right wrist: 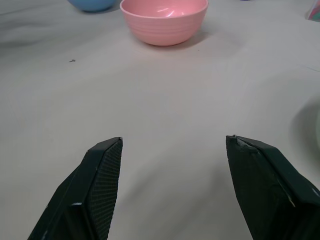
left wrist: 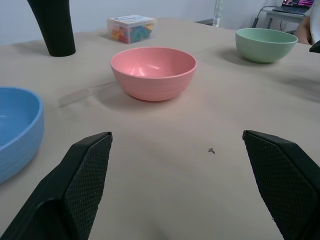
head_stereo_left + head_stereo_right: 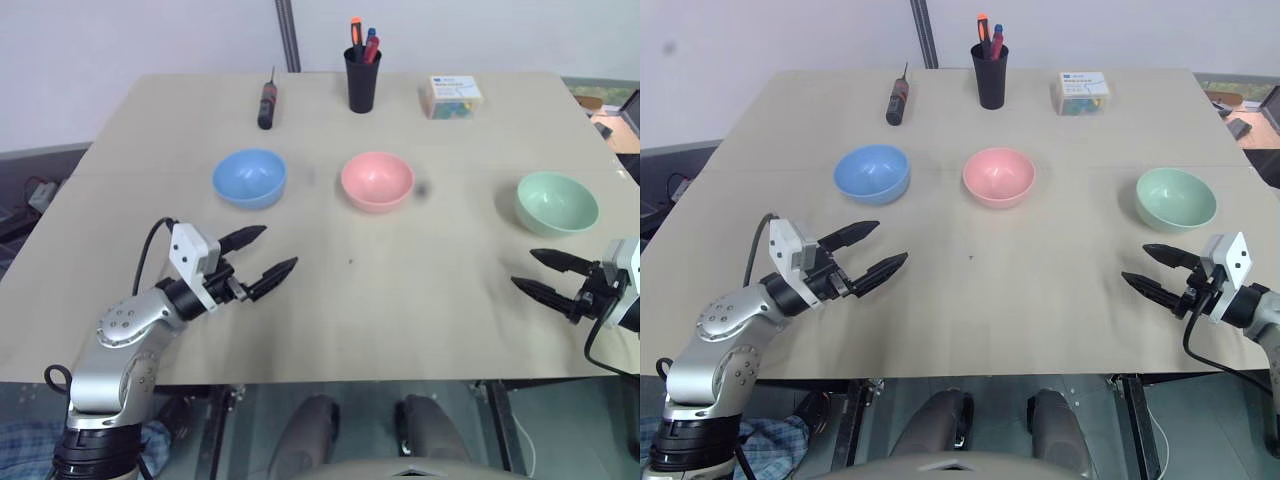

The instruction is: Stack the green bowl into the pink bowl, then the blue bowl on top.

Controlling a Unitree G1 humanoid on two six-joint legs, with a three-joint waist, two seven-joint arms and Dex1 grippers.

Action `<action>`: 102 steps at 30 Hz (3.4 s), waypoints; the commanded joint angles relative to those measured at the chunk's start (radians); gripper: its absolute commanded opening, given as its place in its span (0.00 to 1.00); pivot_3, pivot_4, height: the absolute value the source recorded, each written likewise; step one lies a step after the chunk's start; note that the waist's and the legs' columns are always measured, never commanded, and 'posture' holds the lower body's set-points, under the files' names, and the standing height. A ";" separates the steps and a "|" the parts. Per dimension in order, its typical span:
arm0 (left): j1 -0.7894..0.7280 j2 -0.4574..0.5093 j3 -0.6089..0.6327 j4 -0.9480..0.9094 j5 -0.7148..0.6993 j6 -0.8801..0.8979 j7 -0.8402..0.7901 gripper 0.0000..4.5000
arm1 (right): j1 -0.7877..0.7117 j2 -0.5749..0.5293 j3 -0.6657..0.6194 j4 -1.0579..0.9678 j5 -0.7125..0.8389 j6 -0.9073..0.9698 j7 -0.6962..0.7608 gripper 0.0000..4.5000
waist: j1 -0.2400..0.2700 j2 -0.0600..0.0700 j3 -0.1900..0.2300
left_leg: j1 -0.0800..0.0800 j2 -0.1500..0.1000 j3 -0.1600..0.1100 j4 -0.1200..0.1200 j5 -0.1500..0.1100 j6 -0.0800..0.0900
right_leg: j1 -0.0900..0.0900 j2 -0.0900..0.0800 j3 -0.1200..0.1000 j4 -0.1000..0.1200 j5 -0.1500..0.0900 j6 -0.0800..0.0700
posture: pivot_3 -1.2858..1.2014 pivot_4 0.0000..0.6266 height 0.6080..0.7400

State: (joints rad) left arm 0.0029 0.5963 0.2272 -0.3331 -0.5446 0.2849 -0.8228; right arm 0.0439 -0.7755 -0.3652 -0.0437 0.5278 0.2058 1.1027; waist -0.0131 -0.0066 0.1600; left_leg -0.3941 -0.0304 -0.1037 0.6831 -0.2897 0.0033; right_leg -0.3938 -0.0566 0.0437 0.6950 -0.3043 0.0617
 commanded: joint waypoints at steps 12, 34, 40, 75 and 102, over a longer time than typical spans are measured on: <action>-0.007 -0.026 0.030 -0.050 -0.062 -0.023 -0.009 0.98 | -0.067 -0.006 0.029 -0.038 -0.005 -0.007 -0.006 0.77 | 0.000 0.000 0.000 | 0.000 0.000 0.000 0.000 0.000 0.000 | 0.000 0.000 0.000 0.000 0.000 0.000 | 0.52 0.24 1.00; 0.096 -0.090 0.155 -0.140 -0.219 -0.114 -0.031 0.98 | -0.939 0.273 0.576 0.527 -0.461 -0.195 -0.016 0.77 | -0.023 0.000 0.001 | 0.000 0.000 0.001 -0.002 0.002 -0.004 | -0.002 0.000 0.000 -0.001 0.000 0.000 | 0.52 0.24 1.00; 0.137 -0.112 0.150 -0.166 -0.194 -0.148 -0.005 0.98 | -1.087 0.385 0.631 0.740 -0.542 -0.284 -0.029 0.77 | -0.029 0.000 0.001 | 0.000 0.000 0.001 -0.002 0.003 -0.005 | -0.002 0.000 0.000 -0.001 0.000 0.000 | 0.52 0.24 1.00; 0.107 -0.093 0.114 -0.152 -0.182 -0.154 0.033 1.00 | -0.920 0.314 0.717 0.364 -0.669 -0.237 0.181 0.02 | -0.029 0.002 0.002 | -0.002 0.000 0.001 -0.005 0.003 -0.005 | -0.006 -0.001 0.001 -0.002 0.000 0.000 | 0.52 0.24 1.00; -0.021 -0.068 0.055 -0.059 -0.177 -0.131 -0.057 1.00 | -0.747 0.134 0.526 -0.290 -0.401 0.383 0.079 0.98 | -0.019 0.001 0.002 | -0.003 -0.001 0.000 -0.005 0.003 -0.005 | -0.005 -0.006 -0.001 -0.003 0.000 0.000 | 0.52 0.24 1.00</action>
State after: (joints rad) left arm -0.0063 0.5245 0.2855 -0.3788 -0.7193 0.1647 -0.8700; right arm -0.6983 -0.6237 0.2482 -0.2835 0.0921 0.5458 1.2117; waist -0.0321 -0.0057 0.1621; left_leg -0.3973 -0.0313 -0.1049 0.6780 -0.2871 -0.0017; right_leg -0.3989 -0.0629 0.0422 0.6923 -0.3043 0.0613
